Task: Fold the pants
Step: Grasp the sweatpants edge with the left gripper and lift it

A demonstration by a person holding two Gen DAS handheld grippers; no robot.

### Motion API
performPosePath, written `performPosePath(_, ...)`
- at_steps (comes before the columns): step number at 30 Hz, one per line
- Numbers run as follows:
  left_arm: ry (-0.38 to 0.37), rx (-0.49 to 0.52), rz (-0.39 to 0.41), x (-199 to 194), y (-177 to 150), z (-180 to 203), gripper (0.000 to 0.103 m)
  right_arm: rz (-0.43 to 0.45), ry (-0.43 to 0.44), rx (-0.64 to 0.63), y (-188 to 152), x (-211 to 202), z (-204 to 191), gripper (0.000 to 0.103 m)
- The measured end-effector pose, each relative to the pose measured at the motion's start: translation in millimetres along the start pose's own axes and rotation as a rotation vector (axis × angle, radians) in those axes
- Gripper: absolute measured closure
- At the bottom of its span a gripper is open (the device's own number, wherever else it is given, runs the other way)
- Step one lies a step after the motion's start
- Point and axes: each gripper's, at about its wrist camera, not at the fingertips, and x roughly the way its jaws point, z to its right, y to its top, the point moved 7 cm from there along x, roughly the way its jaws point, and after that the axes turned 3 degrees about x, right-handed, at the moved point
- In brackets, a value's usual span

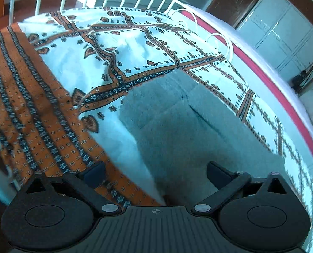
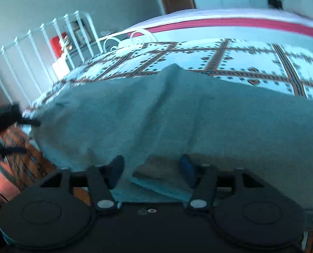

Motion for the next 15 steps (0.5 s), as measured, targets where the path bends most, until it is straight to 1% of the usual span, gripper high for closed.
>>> performPosePath(1, -0.009, -0.003, -0.012, 4, 1, 0, 0.020, 0.002, -0.014, -0.024, -1, 1, -3, 0.046)
performPosePath(2, -0.024, -0.008, -0.029, 10, 1, 0, 0.027, 0.005, -0.017, -0.032, -2, 2, -6, 0.042)
performPosePath(3, -0.025, -0.013, -0.043, 15, 1, -1, 0.031, 0.008, -0.017, -0.032, -2, 2, -7, 0.040)
performPosePath(5, -0.029, -0.006, -0.037, 21, 4, -1, 0.031, 0.009, -0.015, -0.031, -2, 3, -8, 0.037)
performPosePath(7, -0.042, -0.014, -0.031, 25, 5, -1, 0.036, 0.008, -0.016, -0.034, -2, 4, -9, 0.036)
performPosePath(9, -0.074, -0.036, -0.029, 28, 6, -3, 0.058, 0.011, -0.010, -0.025, -2, 4, -9, 0.034)
performPosePath(10, -0.094, -0.055, -0.034, 30, 5, -2, 0.060, 0.012, -0.003, -0.016, -1, 4, -8, 0.033)
performPosePath(12, -0.115, -0.070, -0.024, 31, 6, -1, 0.067, 0.014, 0.003, -0.007, -1, 4, -8, 0.032)
performPosePath(15, -0.152, -0.087, 0.019, 25, 11, 1, 0.079, 0.014, 0.003, -0.015, -2, 4, -10, 0.030)
